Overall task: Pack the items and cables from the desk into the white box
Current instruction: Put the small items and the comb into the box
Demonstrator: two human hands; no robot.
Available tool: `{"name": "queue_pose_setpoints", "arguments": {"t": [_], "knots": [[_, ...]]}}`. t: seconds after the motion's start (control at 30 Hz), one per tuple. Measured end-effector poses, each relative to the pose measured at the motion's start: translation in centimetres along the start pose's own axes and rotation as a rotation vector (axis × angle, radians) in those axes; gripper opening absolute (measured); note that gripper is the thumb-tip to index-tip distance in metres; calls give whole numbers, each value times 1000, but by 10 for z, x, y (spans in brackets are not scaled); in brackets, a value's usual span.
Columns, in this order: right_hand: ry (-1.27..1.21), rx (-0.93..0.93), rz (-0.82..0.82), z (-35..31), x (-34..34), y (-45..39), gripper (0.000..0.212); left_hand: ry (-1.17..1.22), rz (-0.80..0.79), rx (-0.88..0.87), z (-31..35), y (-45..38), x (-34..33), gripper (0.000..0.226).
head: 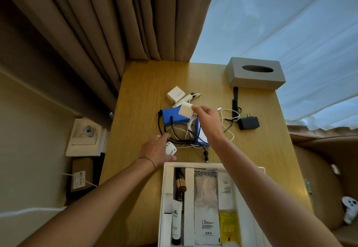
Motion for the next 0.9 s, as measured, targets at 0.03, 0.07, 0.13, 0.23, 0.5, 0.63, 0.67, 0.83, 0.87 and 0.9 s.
{"name": "queue_pose_setpoints", "arguments": {"t": [0.03, 0.07, 0.13, 0.23, 0.5, 0.63, 0.67, 0.83, 0.87, 0.9], "knots": [[-107, -58, -5, -2, 5, 4, 14, -13, 9, -9, 1, 0, -2, 83], [-209, -113, -20, -4, 9, 7, 14, -21, 23, -16, 1, -1, -3, 81], [-403, -204, -89, -9, 14, 14, 18, -30, 44, -26, 2, -2, -4, 76], [-588, -260, -203, -16, 21, 31, 26, -16, 52, -44, 2, -2, -3, 67], [-600, -239, -352, -9, 44, 84, 26, 300, 197, -12, 6, 17, 40, 40], [-423, -203, -502, 11, 47, 115, 41, 629, 276, 51, 14, 43, 74, 26], [-384, -199, -533, 18, 48, 123, 42, 710, 295, 70, 17, 52, 81, 25], [33, -92, -534, 64, 57, 154, 25, 949, 358, 123, 30, 94, 106, 27], [155, -55, -518, 75, 59, 156, 24, 986, 357, 123, 33, 101, 109, 27], [275, -11, -523, 84, 59, 160, 26, 1011, 355, 120, 36, 108, 111, 27]]}}
Point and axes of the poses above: each hand's wrist, its own y-axis away from the middle knuckle, its own x-axis out of the back of the hand, z = x × y, the point moved 8 cm from there along -y, towards the middle knuckle, and after that the axes turned 10 degrees about z, right-handed, at the moved point
